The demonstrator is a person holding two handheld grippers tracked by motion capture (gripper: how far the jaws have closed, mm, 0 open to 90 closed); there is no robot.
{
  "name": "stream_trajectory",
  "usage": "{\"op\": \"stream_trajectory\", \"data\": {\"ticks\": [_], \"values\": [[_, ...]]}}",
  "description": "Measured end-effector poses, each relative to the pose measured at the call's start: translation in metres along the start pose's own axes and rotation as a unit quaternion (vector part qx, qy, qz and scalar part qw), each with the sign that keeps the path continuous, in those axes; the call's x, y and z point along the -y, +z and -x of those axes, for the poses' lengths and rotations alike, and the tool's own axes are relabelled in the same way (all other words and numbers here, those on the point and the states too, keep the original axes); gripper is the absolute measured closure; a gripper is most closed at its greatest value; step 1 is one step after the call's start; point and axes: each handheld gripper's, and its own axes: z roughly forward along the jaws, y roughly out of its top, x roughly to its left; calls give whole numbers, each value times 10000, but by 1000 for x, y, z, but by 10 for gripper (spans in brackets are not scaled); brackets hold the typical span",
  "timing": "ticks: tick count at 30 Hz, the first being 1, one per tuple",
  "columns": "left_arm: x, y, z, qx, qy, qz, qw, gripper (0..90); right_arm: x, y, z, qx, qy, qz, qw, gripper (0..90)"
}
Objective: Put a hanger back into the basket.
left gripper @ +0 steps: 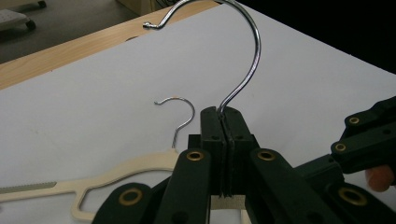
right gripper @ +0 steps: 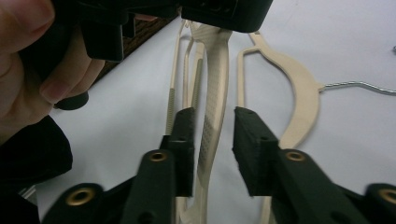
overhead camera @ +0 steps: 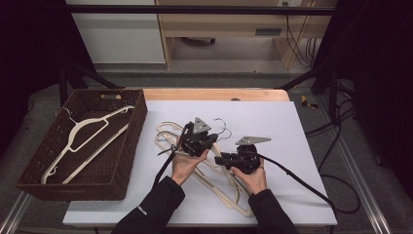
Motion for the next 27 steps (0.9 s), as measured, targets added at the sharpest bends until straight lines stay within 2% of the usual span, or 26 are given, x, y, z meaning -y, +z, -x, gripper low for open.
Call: {"op": "stream_trajectory", "data": {"ticks": [1, 3, 6, 11, 14, 16, 19, 21, 24, 27], "values": [[1, -1, 0, 8, -3, 23, 10000, 885, 0, 0, 0, -9, 19, -10, 10000, 767], [1, -4, -1, 41, -7, 37, 10000, 882, -1, 0, -1, -173, 182, -11, 9997, 822], [1, -11, -2, 118, -40, 97, 9999, 874, -2, -1, -1, -289, 283, 0, 9992, 843], [0, -33, -7, 252, -26, 150, 9996, 711, -3, -3, -4, -519, 442, 9, 9977, 871], [1, -57, -15, 293, 0, 197, 9994, 629, -4, -8, -8, -549, 442, -7, 9975, 874], [2, -70, -20, 384, 30, 207, 9990, 538, -5, -14, -11, -604, 373, -23, 9975, 874], [7, -93, -26, 435, 161, 354, 9983, 408, -8, -22, -13, -711, 193, 30, 9973, 874], [12, -104, -28, 474, 243, 425, 9977, 360, -9, -26, -14, -780, 102, 68, 9969, 874], [22, -114, -30, 599, 304, 418, 9969, 248, -12, -33, -15, -961, -86, 98, 9953, 874], [30, -120, -29, 680, 415, 380, 9961, 193, -12, -38, -19, -1118, -246, 30, 9934, 875]]}}
